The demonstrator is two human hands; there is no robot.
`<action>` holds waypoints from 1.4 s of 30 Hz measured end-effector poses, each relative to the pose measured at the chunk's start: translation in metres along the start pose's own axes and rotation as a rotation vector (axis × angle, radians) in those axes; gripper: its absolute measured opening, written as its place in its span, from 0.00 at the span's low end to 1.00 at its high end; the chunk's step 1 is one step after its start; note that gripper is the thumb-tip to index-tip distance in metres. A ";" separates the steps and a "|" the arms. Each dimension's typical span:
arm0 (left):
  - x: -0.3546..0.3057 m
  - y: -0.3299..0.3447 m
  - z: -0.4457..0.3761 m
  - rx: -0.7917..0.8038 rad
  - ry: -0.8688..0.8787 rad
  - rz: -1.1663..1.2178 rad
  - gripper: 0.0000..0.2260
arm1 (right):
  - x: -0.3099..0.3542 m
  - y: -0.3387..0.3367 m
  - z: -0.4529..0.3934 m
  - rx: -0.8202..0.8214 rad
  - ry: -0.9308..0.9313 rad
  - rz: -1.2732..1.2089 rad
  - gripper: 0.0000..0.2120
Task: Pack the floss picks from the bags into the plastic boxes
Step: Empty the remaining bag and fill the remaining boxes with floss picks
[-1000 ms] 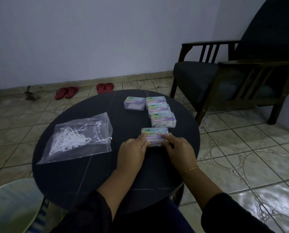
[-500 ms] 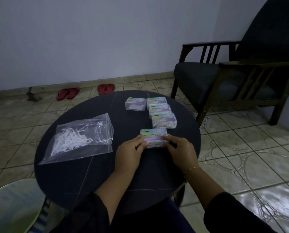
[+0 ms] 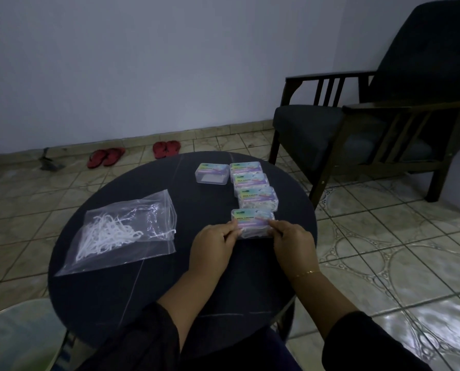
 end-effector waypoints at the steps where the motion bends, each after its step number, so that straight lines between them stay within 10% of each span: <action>1: -0.004 0.004 -0.003 0.023 -0.004 0.005 0.14 | -0.002 -0.001 -0.001 -0.019 0.014 0.019 0.12; 15: -0.020 0.011 -0.021 0.081 -0.066 0.108 0.27 | 0.005 0.001 -0.009 -0.114 0.183 0.079 0.23; 24: -0.009 -0.042 -0.029 0.001 0.067 -0.074 0.28 | 0.070 0.004 -0.016 -0.015 -0.069 0.158 0.23; 32: 0.025 -0.122 -0.037 -0.036 0.151 -0.318 0.31 | 0.134 0.035 -0.028 0.137 -0.247 0.034 0.14; 42: 0.112 -0.188 -0.023 0.357 -0.112 -0.633 0.62 | 0.183 0.056 -0.040 0.576 0.036 -0.442 0.13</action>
Point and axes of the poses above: each hand's wrist, its own z-axis away from the middle knuckle, its own y-axis out of the palm, x = y × z, the point moved 1 cm from there along -z, towards the middle knuckle, and after that the axes turned 6 degrees about z, right-handed, at the moved point
